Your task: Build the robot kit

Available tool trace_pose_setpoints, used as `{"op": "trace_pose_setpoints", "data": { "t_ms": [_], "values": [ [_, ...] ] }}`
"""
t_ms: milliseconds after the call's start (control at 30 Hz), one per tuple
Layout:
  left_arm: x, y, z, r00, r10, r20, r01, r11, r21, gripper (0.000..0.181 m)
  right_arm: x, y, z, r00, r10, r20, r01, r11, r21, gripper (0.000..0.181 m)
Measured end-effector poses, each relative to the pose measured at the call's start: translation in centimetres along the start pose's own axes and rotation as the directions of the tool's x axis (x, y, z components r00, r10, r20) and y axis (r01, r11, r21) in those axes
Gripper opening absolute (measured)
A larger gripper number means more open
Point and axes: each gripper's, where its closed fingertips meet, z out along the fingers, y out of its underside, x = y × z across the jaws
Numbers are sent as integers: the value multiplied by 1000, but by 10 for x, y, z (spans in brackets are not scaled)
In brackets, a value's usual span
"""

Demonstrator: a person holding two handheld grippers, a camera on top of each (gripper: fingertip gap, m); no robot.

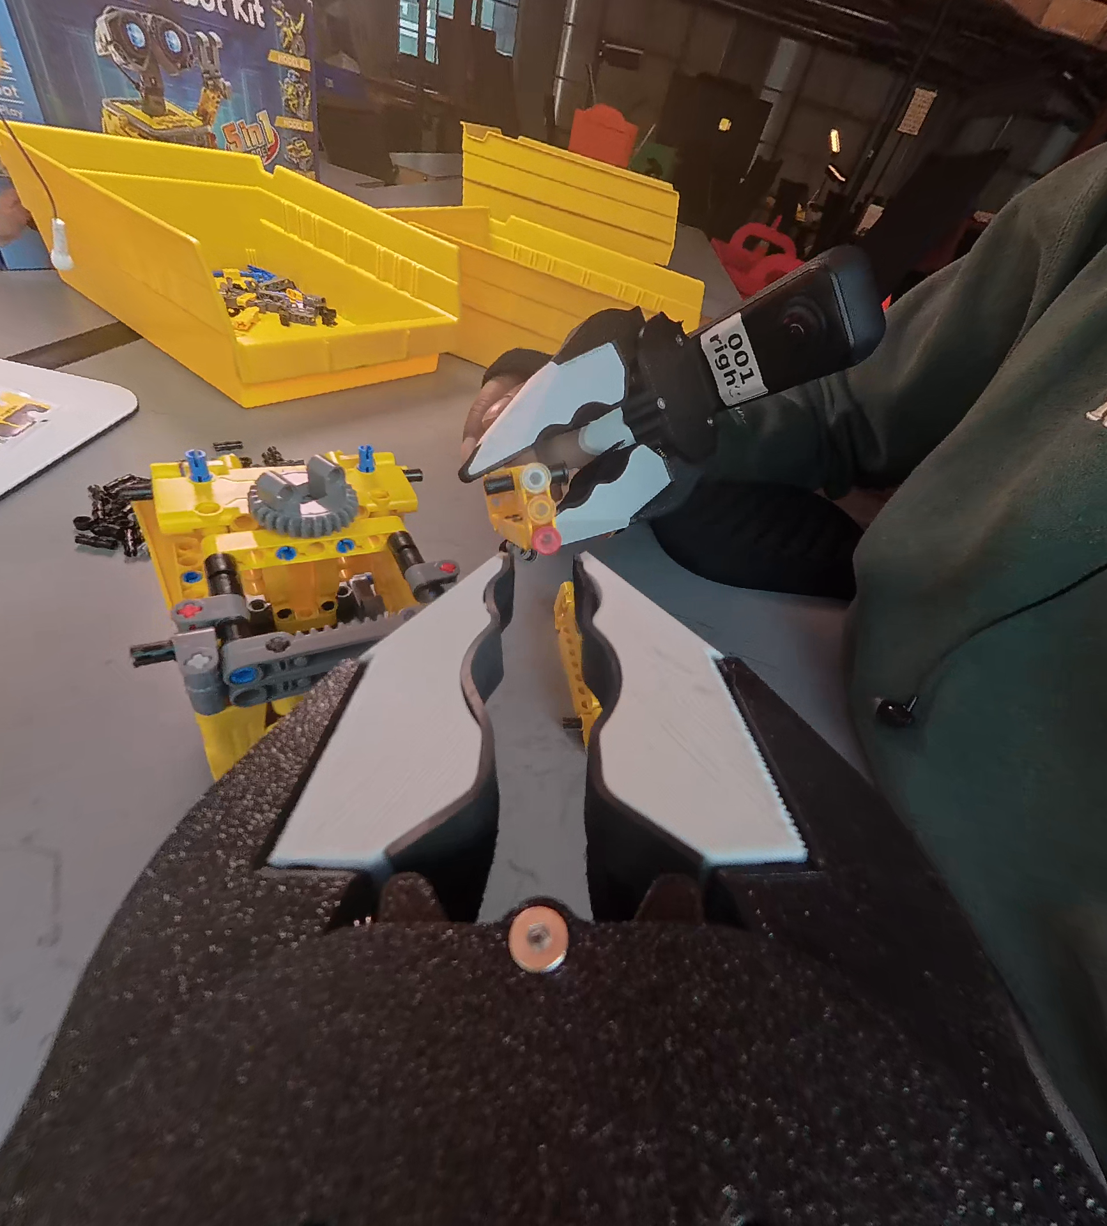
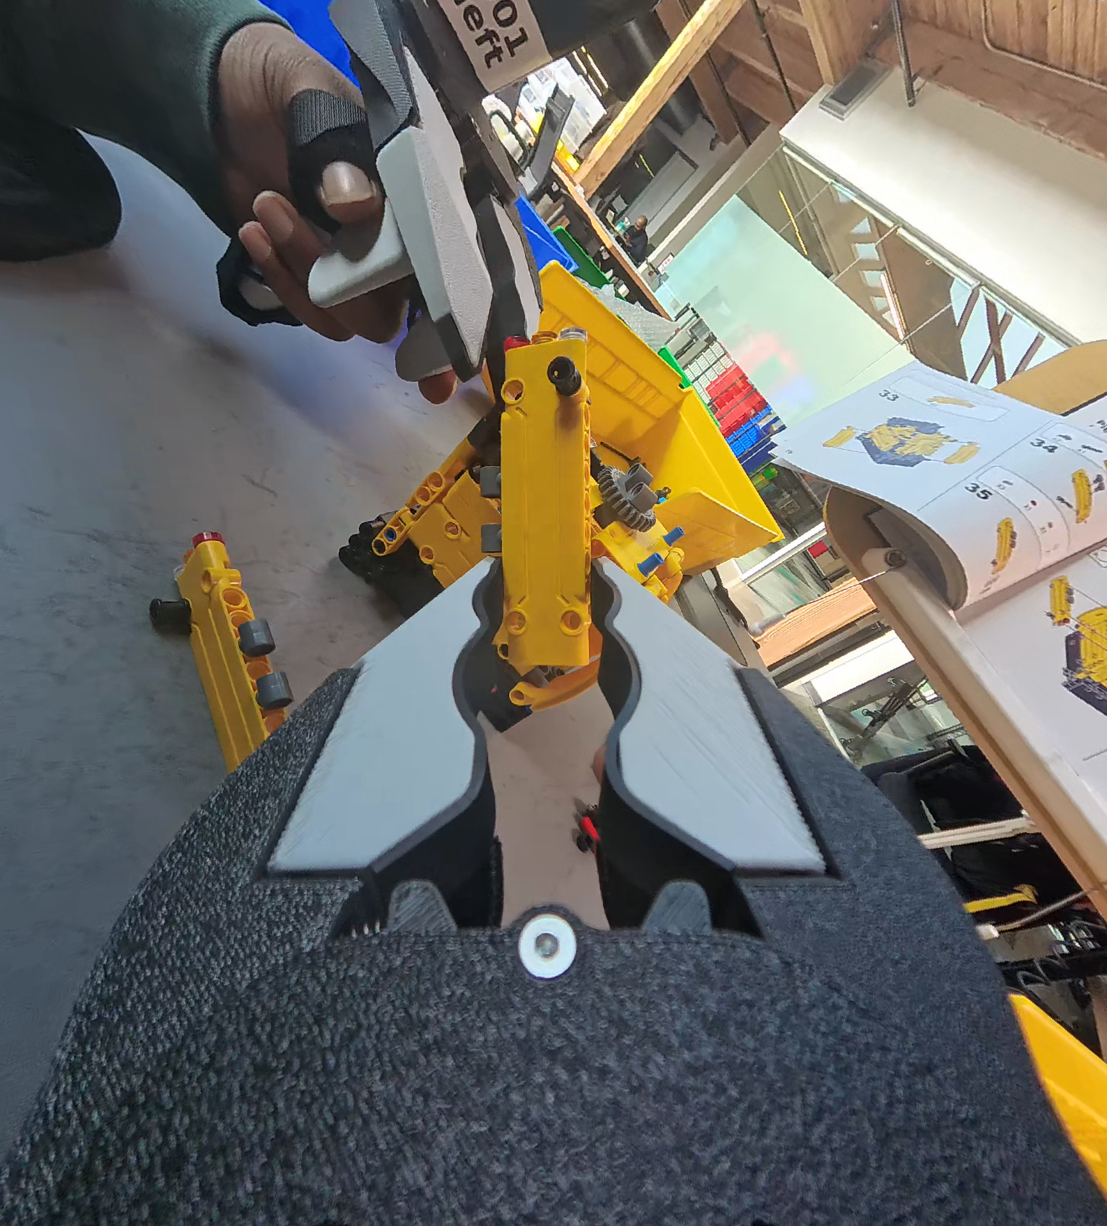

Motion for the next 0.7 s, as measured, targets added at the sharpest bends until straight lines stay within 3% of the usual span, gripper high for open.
{"op": "trace_pose_setpoints", "data": {
  "t_ms": [700],
  "values": [
    [-2,-14,1,997,27,65,-31,998,60,9,0,2,0,994,106,38,-107,994,17,25]
  ]
}}
